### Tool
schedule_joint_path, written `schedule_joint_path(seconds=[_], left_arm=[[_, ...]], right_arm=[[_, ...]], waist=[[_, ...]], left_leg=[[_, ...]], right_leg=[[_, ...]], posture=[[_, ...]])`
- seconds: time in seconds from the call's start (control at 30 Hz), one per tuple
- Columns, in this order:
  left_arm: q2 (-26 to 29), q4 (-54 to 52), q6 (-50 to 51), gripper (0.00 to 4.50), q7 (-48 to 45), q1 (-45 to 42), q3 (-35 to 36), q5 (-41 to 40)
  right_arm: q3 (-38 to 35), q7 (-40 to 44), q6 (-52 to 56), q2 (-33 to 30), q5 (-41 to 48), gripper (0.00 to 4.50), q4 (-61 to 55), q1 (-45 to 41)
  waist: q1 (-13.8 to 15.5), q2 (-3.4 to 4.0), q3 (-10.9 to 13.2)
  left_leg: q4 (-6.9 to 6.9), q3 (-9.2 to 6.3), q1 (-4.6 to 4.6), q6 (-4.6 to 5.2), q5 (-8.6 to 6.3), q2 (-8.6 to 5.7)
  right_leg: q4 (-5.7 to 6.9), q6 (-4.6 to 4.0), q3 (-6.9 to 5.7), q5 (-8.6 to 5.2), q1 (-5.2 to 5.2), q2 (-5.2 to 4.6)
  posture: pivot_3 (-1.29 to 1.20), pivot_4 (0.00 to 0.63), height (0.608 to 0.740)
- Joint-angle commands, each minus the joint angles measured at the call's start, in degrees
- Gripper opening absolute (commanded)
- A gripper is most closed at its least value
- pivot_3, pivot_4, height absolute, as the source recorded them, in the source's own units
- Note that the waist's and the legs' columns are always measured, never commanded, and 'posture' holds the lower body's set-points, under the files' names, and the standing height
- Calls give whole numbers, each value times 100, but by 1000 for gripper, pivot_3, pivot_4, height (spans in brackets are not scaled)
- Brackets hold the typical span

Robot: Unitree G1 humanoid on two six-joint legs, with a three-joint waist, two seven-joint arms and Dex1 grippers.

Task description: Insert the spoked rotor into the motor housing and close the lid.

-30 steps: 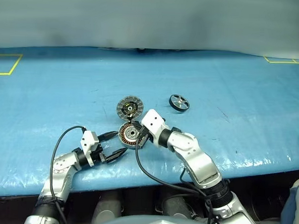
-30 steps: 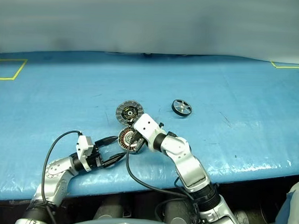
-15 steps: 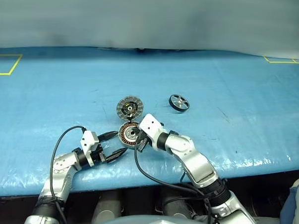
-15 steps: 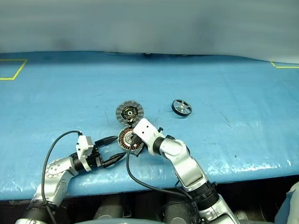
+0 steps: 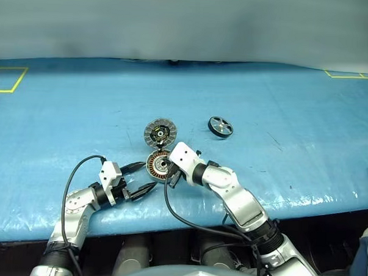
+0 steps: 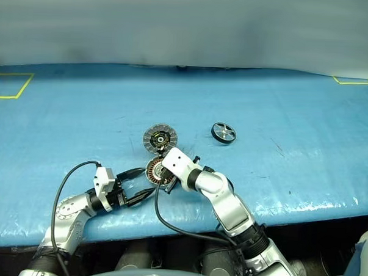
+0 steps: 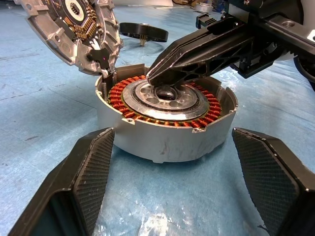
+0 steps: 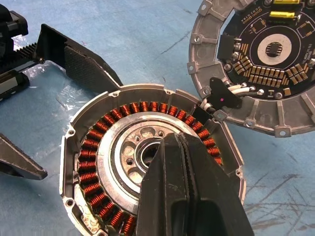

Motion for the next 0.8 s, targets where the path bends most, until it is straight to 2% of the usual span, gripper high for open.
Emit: schedule_joint_path(seconds=[0.03, 0.37, 0.63, 0.8], left_arm=[[0, -41, -38, 4096, 6, 23, 10, 0], [5, -36, -40, 4096, -1, 29, 21, -11], [22, -7, -46, 4096, -28, -4, 26, -11], [19, 42, -39, 4096, -51, -75, 12, 1]], right_arm=[[177, 50, 242, -219, -237, 21, 229, 130], [295, 151, 263, -336, -274, 21, 105, 236], [-284, 2, 266, -41, 149, 21, -682, 245], [-318, -2, 308, -88, 104, 21, -714, 167]], waist=[[0, -1, -1], [2, -4, -4], [2, -2, -2], [3, -1, 0]], left_leg=[[0, 0, 0, 0, 0, 0], [0, 0, 2, 0, 0, 0], [0, -1, -2, 0, 0, 0], [-2, 0, -6, 0, 0, 0]], right_leg=[[0, 0, 0, 0, 0, 0], [0, 0, 0, 0, 2, -2], [0, 0, -1, 0, -2, -1], [-2, 0, -2, 0, -5, -2]], posture=[[0, 150, 740], [0, 150, 740], [0, 150, 740], [0, 150, 740]])
